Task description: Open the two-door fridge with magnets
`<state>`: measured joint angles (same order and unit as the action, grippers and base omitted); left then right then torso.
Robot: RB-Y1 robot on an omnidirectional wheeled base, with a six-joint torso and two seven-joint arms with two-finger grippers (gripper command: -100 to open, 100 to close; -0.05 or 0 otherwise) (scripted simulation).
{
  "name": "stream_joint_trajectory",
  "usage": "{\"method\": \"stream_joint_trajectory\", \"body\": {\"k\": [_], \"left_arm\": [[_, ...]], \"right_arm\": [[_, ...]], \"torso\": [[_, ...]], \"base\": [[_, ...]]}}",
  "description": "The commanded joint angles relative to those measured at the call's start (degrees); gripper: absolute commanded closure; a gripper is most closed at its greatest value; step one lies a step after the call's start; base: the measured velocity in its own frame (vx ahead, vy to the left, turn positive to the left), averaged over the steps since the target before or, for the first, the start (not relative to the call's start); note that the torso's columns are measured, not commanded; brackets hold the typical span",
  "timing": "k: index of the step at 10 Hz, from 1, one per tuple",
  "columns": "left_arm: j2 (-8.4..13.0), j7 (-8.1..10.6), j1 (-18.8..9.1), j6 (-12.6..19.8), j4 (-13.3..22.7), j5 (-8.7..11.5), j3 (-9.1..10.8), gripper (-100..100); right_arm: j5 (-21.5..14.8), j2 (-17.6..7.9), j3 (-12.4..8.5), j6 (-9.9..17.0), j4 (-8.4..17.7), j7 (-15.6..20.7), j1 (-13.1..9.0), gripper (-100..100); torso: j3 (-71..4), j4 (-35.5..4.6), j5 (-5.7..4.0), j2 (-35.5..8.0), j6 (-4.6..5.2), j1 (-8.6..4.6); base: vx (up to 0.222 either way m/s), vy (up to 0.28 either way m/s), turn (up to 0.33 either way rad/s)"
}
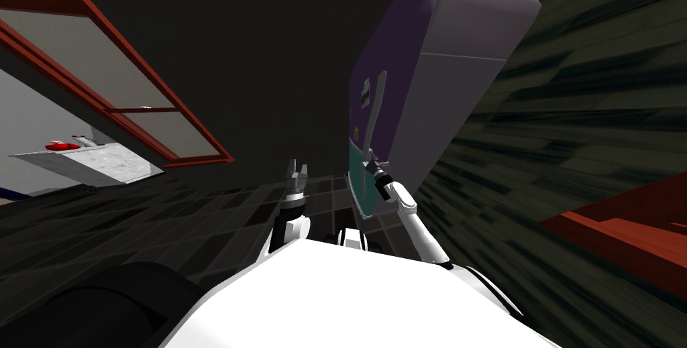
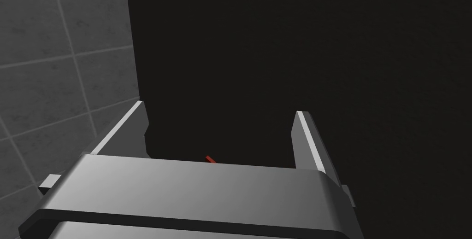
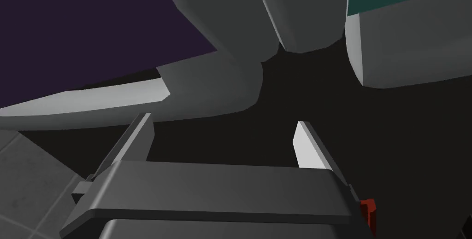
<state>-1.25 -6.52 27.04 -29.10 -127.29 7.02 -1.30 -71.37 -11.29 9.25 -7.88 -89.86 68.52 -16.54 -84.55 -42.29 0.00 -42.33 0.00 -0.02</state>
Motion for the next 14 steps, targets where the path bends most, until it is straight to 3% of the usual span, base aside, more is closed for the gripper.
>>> {"method": "stream_joint_trajectory", "body": {"k": [1,5,6,7,10,11,12,13,14], "left_arm": [[0.00,0.00,0.00,0.00,0.00,0.00,0.00,0],[0.00,0.00,-0.01,0.00,0.00,0.00,0.00,0],[0.00,0.00,-0.01,0.00,0.00,0.00,0.00,0],[0.00,0.00,-0.01,0.00,0.00,0.00,0.00,0],[0.00,0.00,-0.01,0.00,0.00,0.00,0.00,0],[0.00,0.00,-0.01,0.00,0.00,0.00,0.00,0],[0.00,0.00,-0.01,0.00,0.00,0.00,0.00,0],[0.00,0.00,-0.01,0.00,0.00,0.00,0.00,0],[0.00,0.00,-0.01,0.00,0.00,0.00,0.00,0]], "right_arm": [[-2.96,-0.94,0.37,1.40,2.60,3.83,-2.36,-100],[-6.88,-2.61,0.89,3.12,5.68,8.61,-5.21,-100],[-6.34,-2.45,1.37,2.79,5.08,7.62,-4.24,-100],[-5.87,-3.81,1.28,2.73,6.57,6.78,-6.02,-100],[-5.47,-4.68,1.15,2.61,7.55,6.08,-7.22,-100],[-5.58,-4.93,1.94,2.37,7.33,5.99,-5.85,-100],[-6.06,-3.37,1.35,2.78,6.09,7.13,-5.42,100],[-5.75,-4.00,1.24,2.24,6.34,6.64,-5.48,100],[-5.73,-3.74,0.70,3.34,7.02,7.40,-5.86,100]], "torso": [[0.02,-0.01,0.00,-0.02,0.00,-0.01],[-0.29,0.00,0.04,0.41,-0.09,0.05],[-0.43,-0.02,0.06,0.62,-0.13,0.07],[-0.41,0.07,0.05,0.59,-0.12,0.07],[-0.68,-0.07,0.15,0.97,-0.31,0.23],[-0.79,-0.15,0.19,1.12,-0.39,0.26],[-0.68,0.06,0.12,0.98,-0.31,0.19],[-0.62,0.35,0.00,0.95,-0.25,-0.03],[-0.58,0.33,-0.02,0.88,-0.15,0.00]], "base": [[0.048,0.000,-0.024],[0.035,0.007,-0.020],[-0.001,0.002,-0.013],[-0.004,0.045,-0.024],[0.007,0.050,-0.016],[-0.019,0.012,-0.027],[0.010,-0.051,0.023],[-0.007,-0.033,0.005],[-0.010,0.176,-0.079]]}}
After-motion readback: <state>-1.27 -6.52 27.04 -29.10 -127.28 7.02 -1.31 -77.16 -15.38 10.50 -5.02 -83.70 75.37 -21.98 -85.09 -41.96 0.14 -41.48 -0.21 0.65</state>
